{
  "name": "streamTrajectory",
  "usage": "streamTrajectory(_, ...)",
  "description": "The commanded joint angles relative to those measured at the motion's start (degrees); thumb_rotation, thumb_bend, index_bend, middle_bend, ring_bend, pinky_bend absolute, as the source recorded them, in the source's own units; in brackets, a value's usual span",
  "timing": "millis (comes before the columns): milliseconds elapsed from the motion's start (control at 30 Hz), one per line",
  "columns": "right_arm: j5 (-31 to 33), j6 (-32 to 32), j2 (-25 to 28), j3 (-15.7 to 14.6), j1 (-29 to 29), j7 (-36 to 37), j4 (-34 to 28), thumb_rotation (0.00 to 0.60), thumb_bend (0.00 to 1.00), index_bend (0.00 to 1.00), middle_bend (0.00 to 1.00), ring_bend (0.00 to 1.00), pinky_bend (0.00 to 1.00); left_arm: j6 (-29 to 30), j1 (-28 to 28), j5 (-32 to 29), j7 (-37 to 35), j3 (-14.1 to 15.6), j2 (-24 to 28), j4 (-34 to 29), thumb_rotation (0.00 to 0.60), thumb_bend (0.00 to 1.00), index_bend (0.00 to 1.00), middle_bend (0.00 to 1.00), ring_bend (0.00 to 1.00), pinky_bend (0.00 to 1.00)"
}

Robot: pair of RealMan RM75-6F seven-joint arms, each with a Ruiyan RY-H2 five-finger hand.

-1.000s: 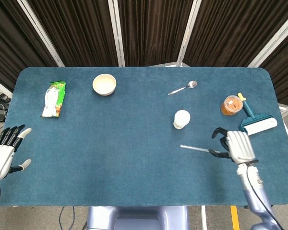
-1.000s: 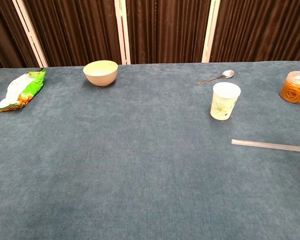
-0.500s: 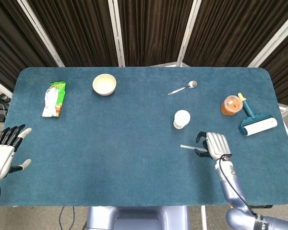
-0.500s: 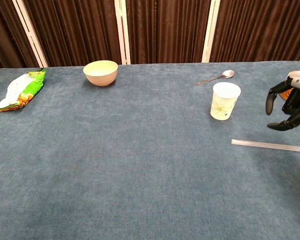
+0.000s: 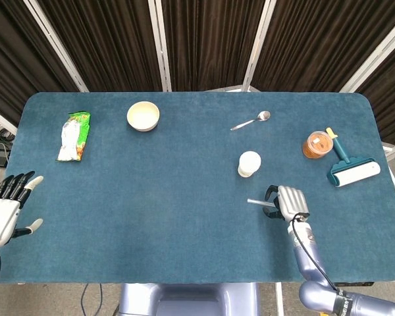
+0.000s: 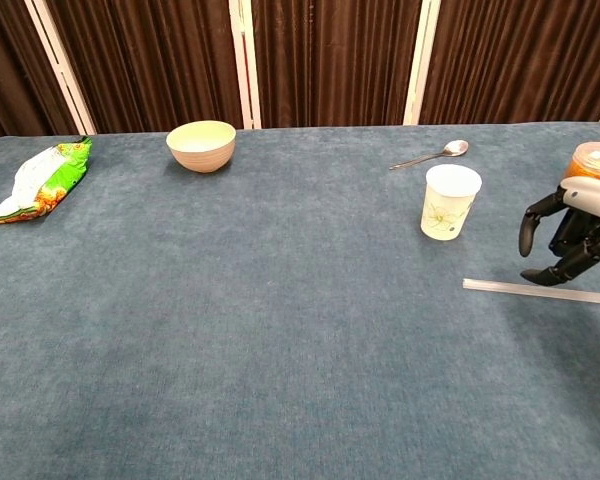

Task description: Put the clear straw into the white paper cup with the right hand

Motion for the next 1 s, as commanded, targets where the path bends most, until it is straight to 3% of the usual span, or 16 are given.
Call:
streamTrajectory(33, 1.87, -0.32, -1.98, 0.57, 0.87, 0.06, 2.62, 0.600, 0.27, 0.54, 1.00, 0.98, 0.96, -0.01, -0.01, 0.00, -0.01, -0.01, 0.00, 0.01, 0.600, 0.24, 0.11, 0.00, 0.00, 0.00)
streamTrajectory(1000, 8.15, -3.50, -5.77, 0.43, 2.86, -0.45, 9.21, 0.600, 0.28, 0.54, 1.00, 0.98, 0.96, -0.06, -0.03, -0.05, 0.02, -0.01, 0.01, 0.00, 0.600, 0.24, 0.11, 0.00, 0.00, 0.00)
